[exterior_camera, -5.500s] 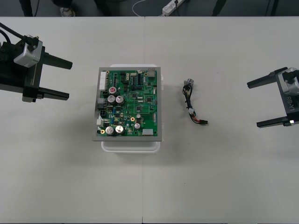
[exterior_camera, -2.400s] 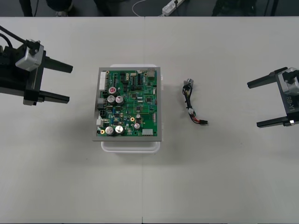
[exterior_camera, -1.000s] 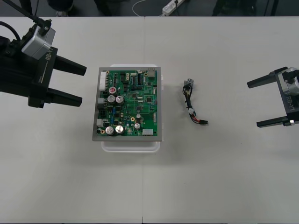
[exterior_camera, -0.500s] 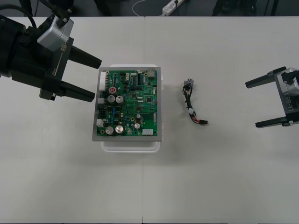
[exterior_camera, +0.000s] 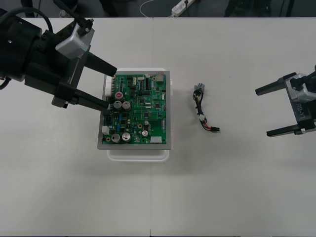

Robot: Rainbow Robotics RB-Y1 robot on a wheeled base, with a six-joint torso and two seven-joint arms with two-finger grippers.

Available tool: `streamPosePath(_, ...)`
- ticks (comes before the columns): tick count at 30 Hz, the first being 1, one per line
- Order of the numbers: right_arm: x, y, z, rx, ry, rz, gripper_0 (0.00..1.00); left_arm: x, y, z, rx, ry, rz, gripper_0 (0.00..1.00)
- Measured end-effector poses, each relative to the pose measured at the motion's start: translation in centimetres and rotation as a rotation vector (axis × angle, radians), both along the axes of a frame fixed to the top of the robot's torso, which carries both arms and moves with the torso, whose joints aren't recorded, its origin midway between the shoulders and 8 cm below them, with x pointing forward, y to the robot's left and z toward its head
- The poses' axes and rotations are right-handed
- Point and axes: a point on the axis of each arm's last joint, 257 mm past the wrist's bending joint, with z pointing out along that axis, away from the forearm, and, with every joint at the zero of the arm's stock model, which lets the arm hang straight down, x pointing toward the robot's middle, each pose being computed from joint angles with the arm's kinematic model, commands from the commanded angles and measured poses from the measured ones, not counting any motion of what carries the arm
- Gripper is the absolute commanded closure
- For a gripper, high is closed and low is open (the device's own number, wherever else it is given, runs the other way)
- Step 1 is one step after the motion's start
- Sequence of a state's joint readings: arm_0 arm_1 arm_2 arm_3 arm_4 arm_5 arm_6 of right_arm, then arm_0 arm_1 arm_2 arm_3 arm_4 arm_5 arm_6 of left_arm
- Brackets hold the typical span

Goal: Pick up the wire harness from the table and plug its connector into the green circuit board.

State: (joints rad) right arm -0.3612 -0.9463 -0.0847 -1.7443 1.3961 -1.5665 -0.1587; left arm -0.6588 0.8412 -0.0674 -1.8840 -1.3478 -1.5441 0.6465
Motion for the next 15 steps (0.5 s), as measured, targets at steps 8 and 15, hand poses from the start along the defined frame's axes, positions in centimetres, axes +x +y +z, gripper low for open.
streamPosePath(8,0.7,-0.1,-1.0,-0.059,0.045,-0.063,0.00,0.7,-1.3,-0.1,-0.005,-0.028,0.000,0.24)
streamPosePath(15,0.8,0.0,-1.7,-0.106,0.086,-0.133,0.00,1.4,-2.8,0.6,-0.026,-0.062,0.000,0.24)
